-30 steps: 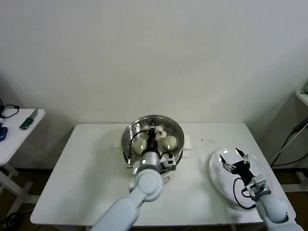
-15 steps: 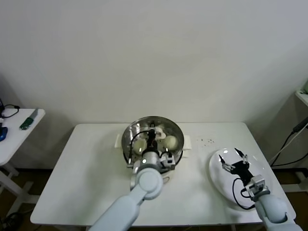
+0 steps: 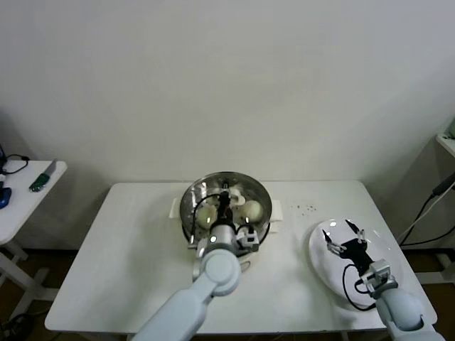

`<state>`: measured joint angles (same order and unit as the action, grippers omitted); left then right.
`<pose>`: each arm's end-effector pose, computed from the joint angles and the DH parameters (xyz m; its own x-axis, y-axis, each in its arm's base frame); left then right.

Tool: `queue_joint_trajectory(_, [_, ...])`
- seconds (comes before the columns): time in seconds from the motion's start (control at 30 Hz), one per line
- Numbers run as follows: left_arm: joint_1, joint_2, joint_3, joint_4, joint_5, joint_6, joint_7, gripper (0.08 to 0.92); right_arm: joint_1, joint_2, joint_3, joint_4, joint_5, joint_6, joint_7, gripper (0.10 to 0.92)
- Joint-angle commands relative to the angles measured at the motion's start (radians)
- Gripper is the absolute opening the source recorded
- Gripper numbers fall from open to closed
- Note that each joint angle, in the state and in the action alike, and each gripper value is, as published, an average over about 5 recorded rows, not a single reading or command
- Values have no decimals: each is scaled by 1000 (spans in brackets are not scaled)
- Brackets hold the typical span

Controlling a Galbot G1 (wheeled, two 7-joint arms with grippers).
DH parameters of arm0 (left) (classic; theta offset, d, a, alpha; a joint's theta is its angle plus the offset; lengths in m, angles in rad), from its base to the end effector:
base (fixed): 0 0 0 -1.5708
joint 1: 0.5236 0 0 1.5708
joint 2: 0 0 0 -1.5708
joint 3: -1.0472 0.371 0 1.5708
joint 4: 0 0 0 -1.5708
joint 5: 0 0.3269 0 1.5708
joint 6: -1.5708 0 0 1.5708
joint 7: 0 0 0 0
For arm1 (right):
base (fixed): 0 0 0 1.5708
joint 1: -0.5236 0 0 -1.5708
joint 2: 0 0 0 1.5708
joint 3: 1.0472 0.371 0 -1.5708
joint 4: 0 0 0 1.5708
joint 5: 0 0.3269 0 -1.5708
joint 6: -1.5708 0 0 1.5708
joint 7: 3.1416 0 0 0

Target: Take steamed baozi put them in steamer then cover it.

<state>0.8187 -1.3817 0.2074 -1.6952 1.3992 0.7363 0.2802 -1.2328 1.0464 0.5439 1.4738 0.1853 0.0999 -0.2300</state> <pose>0.3180 -0.1506 -0.3011 -0.9972 0.0092 0.0745 0.0747 0.0195 0.9970 0.2560 -0.2073 -0.3993 -0.9543 -0.1828 0.2362 -0.2484 0.9248 -0.2881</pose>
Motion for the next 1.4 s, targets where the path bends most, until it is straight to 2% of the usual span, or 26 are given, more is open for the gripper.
queue_joint_trajectory(0.03, [14,35,-3,-52,-48,49,-4,216,4,-3,0,1,1,-6,-1,823])
queue_joint_trajectory(0.67, [154,169,-47,-336,-123,49,29,762,32,-6,-31,17,-1,-86,15,823])
queue_joint_trajectory(0.83, [202,215,-71,-414,-164,49,7,819,31,-9,-31,30,2,-111,22,823])
queue_joint_trajectory(1.0, [261,252,-162,-489,-305,49,-110,823,20,-8,-19,45,2,-107,14,823])
queue_joint_trajectory(1.2, [369,314,-327,-528,-610,-28,-330,823,-4,6,10,64,34,-93,13,823])
queue_joint_trajectory(1.33, [460,303,-472,-518,-892,-228,-540,823,-23,11,25,82,47,-89,10,823])
queue_joint_trajectory(1.4, [513,282,-553,-511,-989,-356,-597,823,-34,16,34,91,50,-85,8,823])
